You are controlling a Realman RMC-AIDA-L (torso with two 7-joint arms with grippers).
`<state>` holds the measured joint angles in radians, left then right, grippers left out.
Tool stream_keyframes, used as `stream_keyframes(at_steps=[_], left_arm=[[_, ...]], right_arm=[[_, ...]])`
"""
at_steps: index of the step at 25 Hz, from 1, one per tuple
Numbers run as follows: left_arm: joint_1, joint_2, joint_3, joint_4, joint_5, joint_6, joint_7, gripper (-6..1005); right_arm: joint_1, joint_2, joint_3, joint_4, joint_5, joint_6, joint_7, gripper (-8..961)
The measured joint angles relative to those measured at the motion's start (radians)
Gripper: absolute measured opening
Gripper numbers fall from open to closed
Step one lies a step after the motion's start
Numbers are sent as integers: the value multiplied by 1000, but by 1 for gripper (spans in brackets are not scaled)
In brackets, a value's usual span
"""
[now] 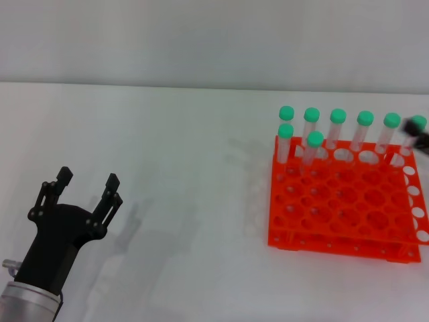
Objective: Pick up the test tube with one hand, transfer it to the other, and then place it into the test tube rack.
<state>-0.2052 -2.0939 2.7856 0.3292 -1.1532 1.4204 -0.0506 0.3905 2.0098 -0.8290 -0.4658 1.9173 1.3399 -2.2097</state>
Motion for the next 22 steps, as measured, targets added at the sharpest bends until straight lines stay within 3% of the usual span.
stream_keyframes(at_steps=[5,10,22], left_arm=[[-10,0,-3,2,0,0,0,820],[-22,-1,-5,15,-4,0,-22,821],[-34,0,-9,12,-8,0,-116,824]], right_arm=[[-30,1,169,163,152,-10,-244,860],[-29,2,287,269,182,-69,-413,859],[-33,3,339,342,245,-173,-458,859]])
